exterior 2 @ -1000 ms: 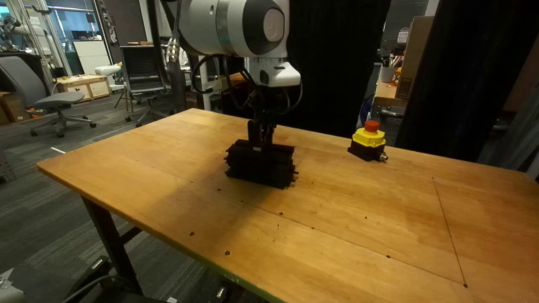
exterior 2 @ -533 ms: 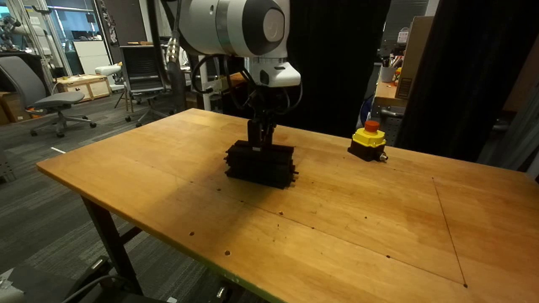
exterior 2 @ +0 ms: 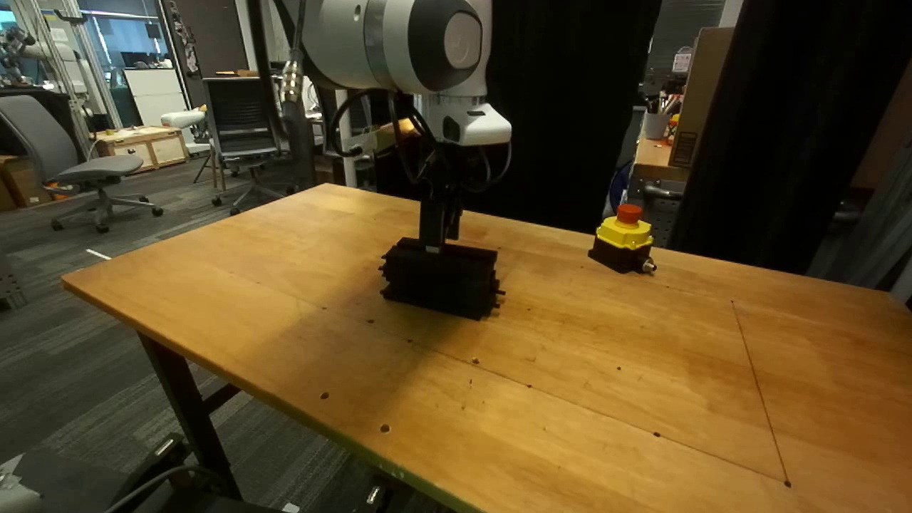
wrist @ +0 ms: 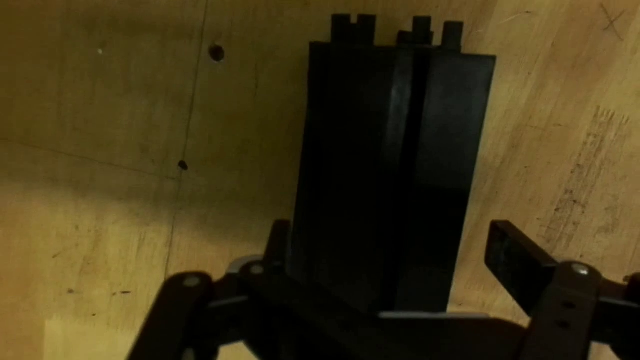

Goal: Stack the black objects on the table

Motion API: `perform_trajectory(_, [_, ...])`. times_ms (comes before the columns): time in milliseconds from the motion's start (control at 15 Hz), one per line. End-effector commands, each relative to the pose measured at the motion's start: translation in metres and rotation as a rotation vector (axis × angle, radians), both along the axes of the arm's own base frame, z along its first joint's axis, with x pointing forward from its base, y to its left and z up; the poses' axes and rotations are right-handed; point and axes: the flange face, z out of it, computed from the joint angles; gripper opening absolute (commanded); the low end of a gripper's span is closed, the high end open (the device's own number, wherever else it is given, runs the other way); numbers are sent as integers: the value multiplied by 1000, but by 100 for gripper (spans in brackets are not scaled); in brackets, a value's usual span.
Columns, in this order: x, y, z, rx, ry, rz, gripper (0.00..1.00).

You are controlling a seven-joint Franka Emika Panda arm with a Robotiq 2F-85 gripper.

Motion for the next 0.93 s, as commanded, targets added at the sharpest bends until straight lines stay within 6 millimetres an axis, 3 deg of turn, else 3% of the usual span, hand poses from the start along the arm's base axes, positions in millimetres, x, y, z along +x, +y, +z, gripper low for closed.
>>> perform_trajectory(0, [-22, 4, 40, -9, -3, 145, 100])
perform_trajectory(400, [-67, 12, 122, -26, 43, 480, 100])
perform_trajectory(600, [-101, 21, 160, 4, 81, 642, 100])
perform_trajectory(867, [-152, 28, 192, 26, 135, 857, 100])
